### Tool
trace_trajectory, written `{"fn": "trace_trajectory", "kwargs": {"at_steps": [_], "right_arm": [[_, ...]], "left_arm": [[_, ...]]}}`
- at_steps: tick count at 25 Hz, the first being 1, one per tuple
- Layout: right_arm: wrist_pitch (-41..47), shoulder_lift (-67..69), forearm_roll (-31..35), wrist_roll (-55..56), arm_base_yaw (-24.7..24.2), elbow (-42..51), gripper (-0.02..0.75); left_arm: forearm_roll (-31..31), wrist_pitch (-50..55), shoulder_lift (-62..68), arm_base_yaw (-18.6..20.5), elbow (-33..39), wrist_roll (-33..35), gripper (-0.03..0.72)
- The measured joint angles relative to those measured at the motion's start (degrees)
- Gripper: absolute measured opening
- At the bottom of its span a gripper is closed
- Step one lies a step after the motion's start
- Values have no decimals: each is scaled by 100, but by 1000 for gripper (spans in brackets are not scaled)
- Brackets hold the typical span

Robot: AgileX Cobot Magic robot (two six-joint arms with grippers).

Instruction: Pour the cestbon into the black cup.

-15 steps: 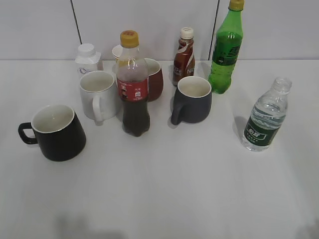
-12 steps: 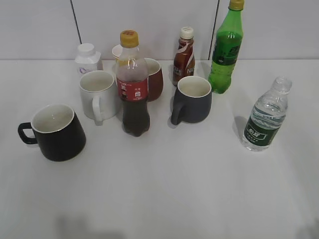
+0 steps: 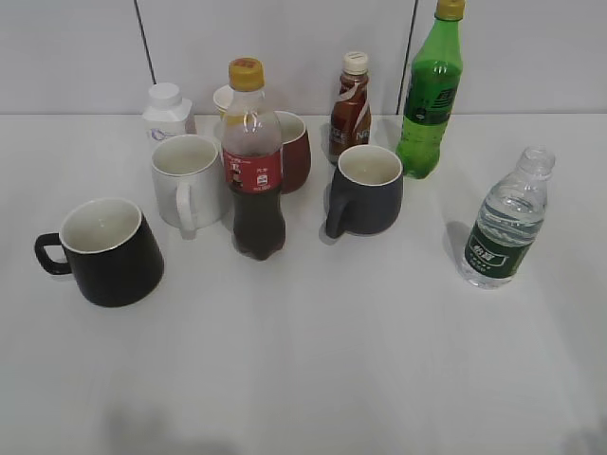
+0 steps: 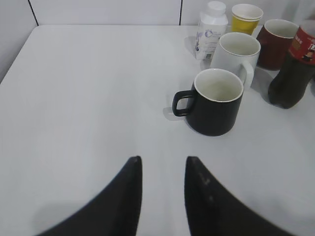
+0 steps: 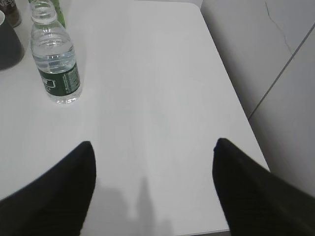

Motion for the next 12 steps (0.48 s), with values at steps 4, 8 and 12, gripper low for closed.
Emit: {"fn": "trace_trajectory", "kwargs": {"at_steps": [4, 8, 12], "right_arm": [[0, 0, 0, 0, 0, 0, 570], [0, 0, 0, 0, 0, 0, 570], [0, 0, 0, 0, 0, 0, 570]], "left_arm": [[0, 0, 0, 0, 0, 0, 238], [0, 0, 0, 0, 0, 0, 238], [0, 0, 0, 0, 0, 0, 238]]}}
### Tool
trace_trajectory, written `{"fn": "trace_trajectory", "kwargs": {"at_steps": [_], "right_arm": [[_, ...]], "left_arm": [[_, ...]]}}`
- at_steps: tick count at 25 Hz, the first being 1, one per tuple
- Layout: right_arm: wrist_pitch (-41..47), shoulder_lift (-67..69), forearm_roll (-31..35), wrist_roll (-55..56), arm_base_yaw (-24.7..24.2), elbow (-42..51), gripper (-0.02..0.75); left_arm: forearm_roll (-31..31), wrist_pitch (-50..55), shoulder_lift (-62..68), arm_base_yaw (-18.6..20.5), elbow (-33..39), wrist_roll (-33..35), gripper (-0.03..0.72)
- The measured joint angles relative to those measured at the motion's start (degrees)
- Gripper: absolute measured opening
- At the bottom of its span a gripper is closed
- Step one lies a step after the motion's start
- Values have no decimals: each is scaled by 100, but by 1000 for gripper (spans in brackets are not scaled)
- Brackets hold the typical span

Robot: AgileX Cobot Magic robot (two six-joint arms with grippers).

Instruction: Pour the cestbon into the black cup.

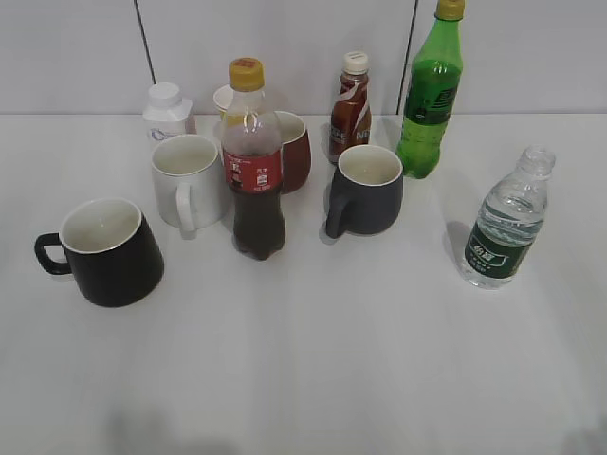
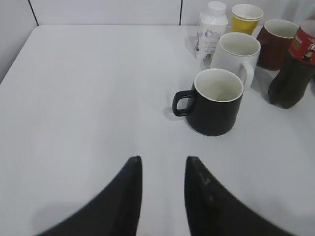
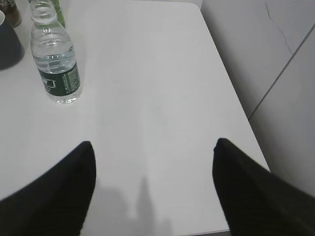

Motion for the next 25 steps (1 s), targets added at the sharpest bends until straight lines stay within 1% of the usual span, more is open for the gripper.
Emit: {"fn": "trace_trajectory", "kwargs": {"at_steps": [10, 12, 17, 19, 22, 25], "right_arm": [[0, 0, 0, 0, 0, 0, 570], [0, 0, 0, 0, 0, 0, 570], [0, 0, 0, 0, 0, 0, 570], [0, 0, 0, 0, 0, 0, 570], [0, 0, 0, 0, 0, 0, 570], [0, 0, 0, 0, 0, 0, 570]], "left_arm": [[-42, -15, 0, 0, -8, 0, 239], [-156, -304, 0, 0, -89, 0, 239], [-1, -2678, 186, 0, -61, 0, 239], [-11, -3389, 475, 0, 88, 0, 239], [27, -4796, 1147, 0, 548, 0, 239], [111, -6493, 2116, 0, 1161, 0, 239]]}}
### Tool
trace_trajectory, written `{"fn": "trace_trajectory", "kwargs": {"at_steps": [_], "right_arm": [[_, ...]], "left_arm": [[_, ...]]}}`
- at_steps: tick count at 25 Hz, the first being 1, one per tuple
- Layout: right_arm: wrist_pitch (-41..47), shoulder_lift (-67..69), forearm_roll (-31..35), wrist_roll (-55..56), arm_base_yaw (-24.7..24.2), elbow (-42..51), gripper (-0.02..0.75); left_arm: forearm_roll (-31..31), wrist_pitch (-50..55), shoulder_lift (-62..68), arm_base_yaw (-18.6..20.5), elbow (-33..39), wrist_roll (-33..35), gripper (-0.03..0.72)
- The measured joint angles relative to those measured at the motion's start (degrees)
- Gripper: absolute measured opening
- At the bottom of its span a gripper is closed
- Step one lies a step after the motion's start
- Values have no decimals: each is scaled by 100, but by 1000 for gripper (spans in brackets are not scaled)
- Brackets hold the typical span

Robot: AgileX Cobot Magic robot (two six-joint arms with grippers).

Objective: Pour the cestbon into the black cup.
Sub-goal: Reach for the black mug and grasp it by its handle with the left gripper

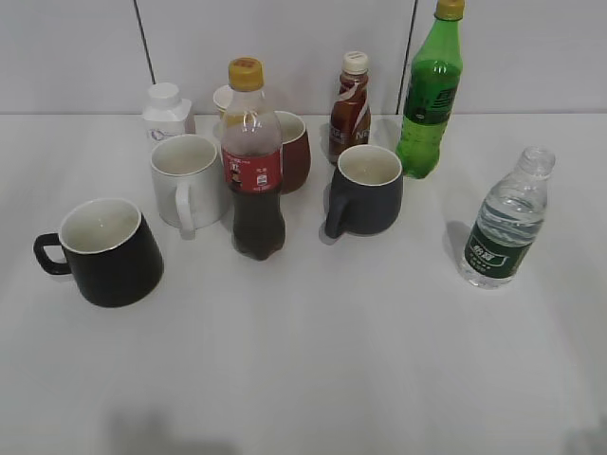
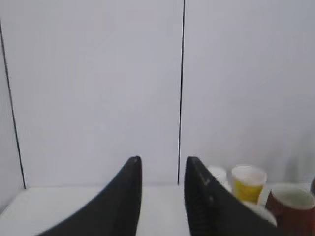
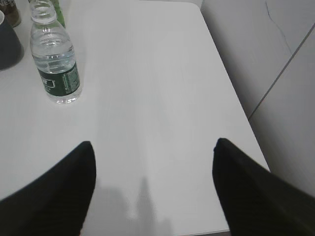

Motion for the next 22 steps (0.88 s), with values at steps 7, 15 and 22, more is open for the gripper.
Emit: {"fn": "trace_trajectory", "kwargs": {"at_steps": [7, 15, 22], "right_arm": [[0, 0, 0, 0, 0, 0, 570], [0, 0, 0, 0, 0, 0, 570], [0, 0, 0, 0, 0, 0, 570]], "left_arm": [[-4, -2515, 2710, 0, 906, 0, 239], [348, -3530, 5062, 0, 968, 0, 259], [509, -3980, 6064, 0, 1185, 0, 268]]}}
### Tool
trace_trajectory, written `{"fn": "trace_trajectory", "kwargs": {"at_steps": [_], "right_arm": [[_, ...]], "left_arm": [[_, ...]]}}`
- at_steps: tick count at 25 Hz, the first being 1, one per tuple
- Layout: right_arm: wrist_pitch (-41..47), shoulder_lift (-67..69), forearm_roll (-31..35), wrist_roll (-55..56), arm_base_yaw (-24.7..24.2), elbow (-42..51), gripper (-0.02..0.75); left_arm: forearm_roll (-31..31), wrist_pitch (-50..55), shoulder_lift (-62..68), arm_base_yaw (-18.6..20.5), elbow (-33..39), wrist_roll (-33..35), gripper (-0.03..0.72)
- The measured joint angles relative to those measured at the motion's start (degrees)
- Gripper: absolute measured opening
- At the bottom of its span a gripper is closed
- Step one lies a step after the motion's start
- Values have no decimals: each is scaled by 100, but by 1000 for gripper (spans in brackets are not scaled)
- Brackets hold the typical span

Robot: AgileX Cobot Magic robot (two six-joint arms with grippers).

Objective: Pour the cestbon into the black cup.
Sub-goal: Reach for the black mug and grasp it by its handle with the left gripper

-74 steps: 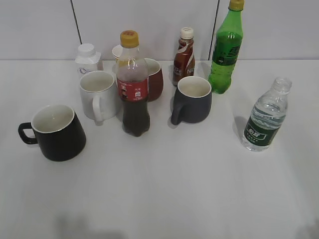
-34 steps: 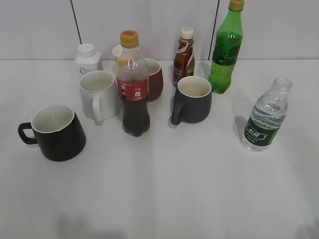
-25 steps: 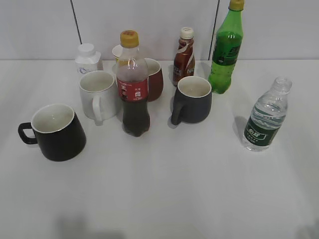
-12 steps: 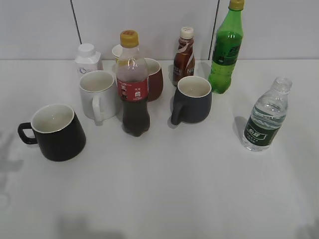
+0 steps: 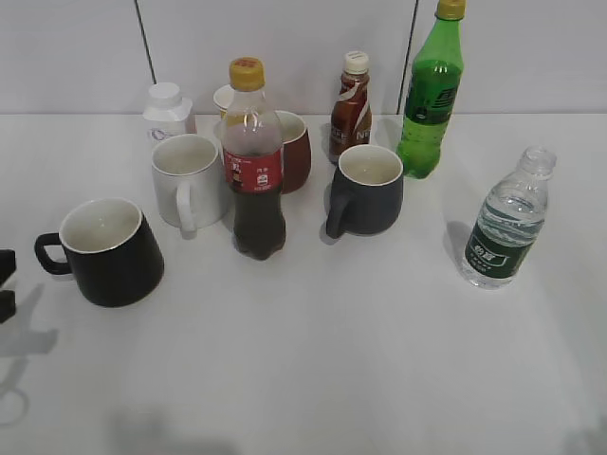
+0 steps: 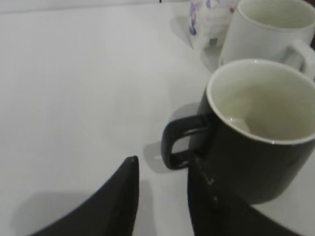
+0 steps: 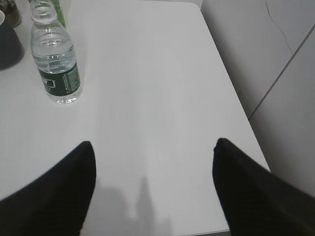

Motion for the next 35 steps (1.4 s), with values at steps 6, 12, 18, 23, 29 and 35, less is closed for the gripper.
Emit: {"fn": "trace_trajectory", "kwargs": {"at_steps": [6, 12, 18, 23, 29, 35], "right_arm": [[0, 0, 0, 0, 0, 0, 570], [0, 0, 0, 0, 0, 0, 570], [0, 0, 0, 0, 0, 0, 570], [0, 0, 0, 0, 0, 0, 570], [0, 0, 0, 0, 0, 0, 570], [0, 0, 0, 0, 0, 0, 570]], "left_arm": [[193, -871, 934, 0, 17, 17, 341], [73, -2067, 1878, 0, 23, 251, 361], [-161, -2493, 2702, 0, -117, 275, 361], [-186, -2513, 2905, 0, -312, 275, 362], [-141, -2531, 2910, 0, -421, 275, 362], [-40, -2555, 3153, 0, -737, 275, 353]]}}
